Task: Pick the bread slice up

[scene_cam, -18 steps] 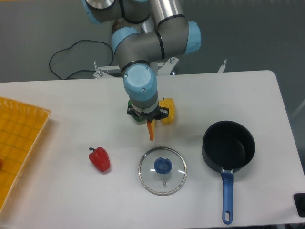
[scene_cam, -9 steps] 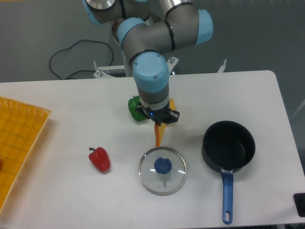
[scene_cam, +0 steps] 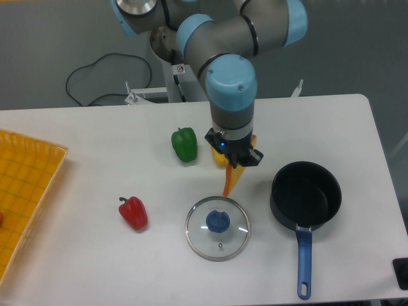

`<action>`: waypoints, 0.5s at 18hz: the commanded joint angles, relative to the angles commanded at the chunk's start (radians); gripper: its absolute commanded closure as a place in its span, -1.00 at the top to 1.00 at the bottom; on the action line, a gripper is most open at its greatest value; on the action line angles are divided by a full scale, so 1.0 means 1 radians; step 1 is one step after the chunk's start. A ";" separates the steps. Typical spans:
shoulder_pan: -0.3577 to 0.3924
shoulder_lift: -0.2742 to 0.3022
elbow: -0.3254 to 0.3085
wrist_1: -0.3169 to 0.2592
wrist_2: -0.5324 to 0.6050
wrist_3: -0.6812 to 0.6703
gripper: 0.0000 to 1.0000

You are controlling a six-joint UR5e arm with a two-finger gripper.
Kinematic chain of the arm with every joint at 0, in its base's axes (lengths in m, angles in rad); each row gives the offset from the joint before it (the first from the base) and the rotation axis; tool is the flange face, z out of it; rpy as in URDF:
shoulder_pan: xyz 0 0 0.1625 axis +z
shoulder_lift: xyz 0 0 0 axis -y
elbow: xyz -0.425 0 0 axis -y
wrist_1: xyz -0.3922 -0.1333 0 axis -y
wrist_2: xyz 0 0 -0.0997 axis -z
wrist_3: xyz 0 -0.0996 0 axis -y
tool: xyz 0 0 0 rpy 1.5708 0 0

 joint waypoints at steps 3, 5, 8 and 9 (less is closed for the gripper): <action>0.035 0.003 0.002 0.000 -0.035 0.063 -0.76; 0.052 0.003 -0.001 0.000 -0.048 0.123 -0.76; 0.057 0.005 -0.009 0.000 -0.048 0.143 -0.76; 0.057 0.005 -0.009 -0.002 -0.049 0.144 -0.76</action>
